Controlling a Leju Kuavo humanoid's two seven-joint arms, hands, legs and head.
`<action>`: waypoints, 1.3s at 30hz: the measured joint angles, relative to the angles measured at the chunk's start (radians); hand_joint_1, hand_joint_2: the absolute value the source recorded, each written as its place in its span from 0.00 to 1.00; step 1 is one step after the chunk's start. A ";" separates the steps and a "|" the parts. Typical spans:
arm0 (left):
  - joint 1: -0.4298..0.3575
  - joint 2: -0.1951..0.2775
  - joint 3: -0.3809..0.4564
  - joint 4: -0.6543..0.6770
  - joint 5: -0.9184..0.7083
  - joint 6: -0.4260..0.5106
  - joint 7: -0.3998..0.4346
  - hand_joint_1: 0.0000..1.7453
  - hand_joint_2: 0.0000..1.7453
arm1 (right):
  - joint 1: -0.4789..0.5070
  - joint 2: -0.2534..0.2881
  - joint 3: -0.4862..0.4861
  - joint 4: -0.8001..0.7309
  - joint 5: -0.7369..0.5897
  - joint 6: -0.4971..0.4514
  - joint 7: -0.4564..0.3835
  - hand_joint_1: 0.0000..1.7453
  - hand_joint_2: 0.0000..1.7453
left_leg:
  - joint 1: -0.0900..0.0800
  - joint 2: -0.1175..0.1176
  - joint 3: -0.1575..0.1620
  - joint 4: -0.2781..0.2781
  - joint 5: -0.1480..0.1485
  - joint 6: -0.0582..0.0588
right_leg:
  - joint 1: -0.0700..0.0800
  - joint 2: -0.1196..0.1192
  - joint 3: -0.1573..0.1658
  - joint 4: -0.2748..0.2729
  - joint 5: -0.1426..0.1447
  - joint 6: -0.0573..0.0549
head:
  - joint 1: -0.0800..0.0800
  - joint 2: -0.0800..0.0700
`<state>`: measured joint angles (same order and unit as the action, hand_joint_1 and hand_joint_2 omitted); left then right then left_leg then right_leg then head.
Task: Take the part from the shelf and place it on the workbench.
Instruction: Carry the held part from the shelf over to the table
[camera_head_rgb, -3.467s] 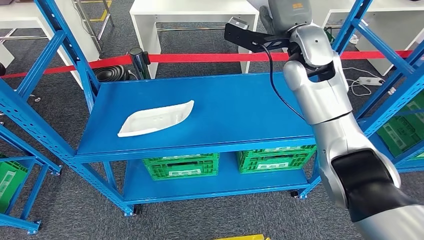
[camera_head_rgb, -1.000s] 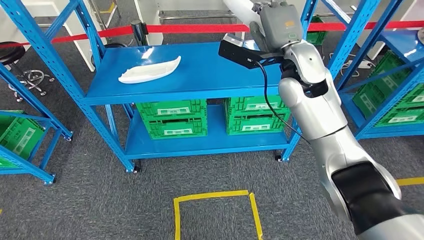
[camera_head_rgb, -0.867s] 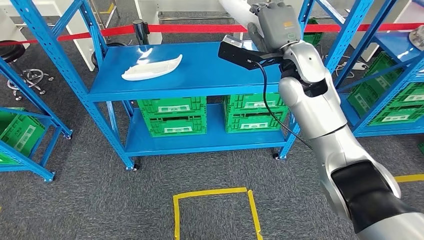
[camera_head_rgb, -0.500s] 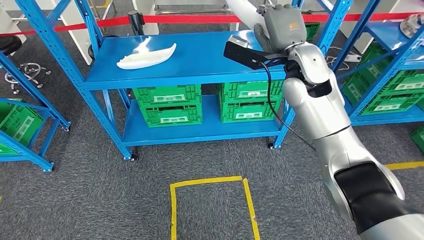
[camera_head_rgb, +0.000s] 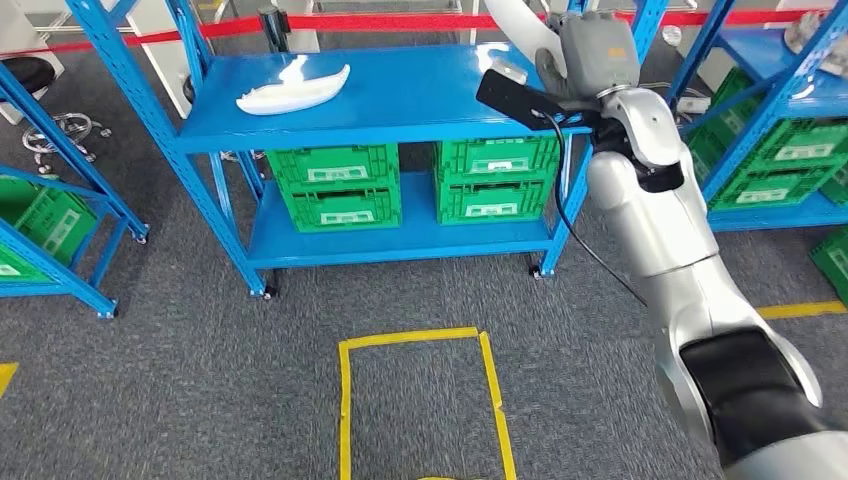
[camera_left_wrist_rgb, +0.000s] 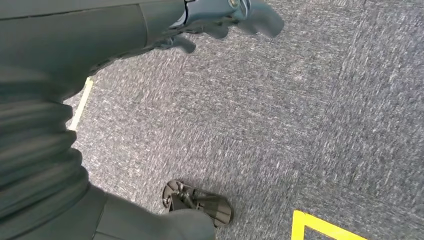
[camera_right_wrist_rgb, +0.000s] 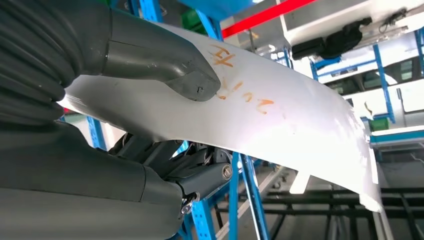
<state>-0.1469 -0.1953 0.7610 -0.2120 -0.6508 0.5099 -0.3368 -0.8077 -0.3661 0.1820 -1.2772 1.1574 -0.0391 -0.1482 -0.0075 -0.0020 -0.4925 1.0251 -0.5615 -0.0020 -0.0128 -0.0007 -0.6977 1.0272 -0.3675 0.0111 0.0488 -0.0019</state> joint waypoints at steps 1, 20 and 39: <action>0.000 0.000 -0.001 0.000 0.000 0.003 -0.001 0.00 1.00 | 0.004 -0.002 -0.004 0.002 -0.008 0.002 0.002 1.00 1.00 | -0.001 0.002 -0.005 -0.005 0.007 0.008 | -0.001 0.000 0.001 -0.005 0.009 0.008 | -0.002 0.000; 0.004 0.002 -0.002 0.000 -0.002 0.014 0.009 0.00 1.00 | 0.019 -0.015 -0.019 0.037 -0.061 0.036 0.009 1.00 1.00 | 0.000 0.032 -0.117 0.111 -0.006 -0.012 | -0.004 -0.004 0.079 -0.001 -0.078 -0.026 | -0.004 0.000; 0.011 0.003 -0.002 0.003 0.000 0.014 0.011 0.00 1.00 | 0.017 -0.044 -0.018 0.051 -0.107 0.040 -0.007 1.00 1.00 | 0.015 0.032 -0.084 -0.001 0.082 0.028 | -0.005 0.005 -0.076 0.281 -0.185 0.037 | 0.005 0.000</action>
<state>-0.1355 -0.1924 0.7588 -0.2087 -0.6504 0.5243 -0.3255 -0.7912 -0.4097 0.1640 -1.2258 1.0506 0.0010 -0.1557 0.0071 0.0300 -0.5763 1.0243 -0.4792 0.0263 -0.0180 0.0045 -0.7738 1.3085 -0.5525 0.0480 0.0535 -0.0019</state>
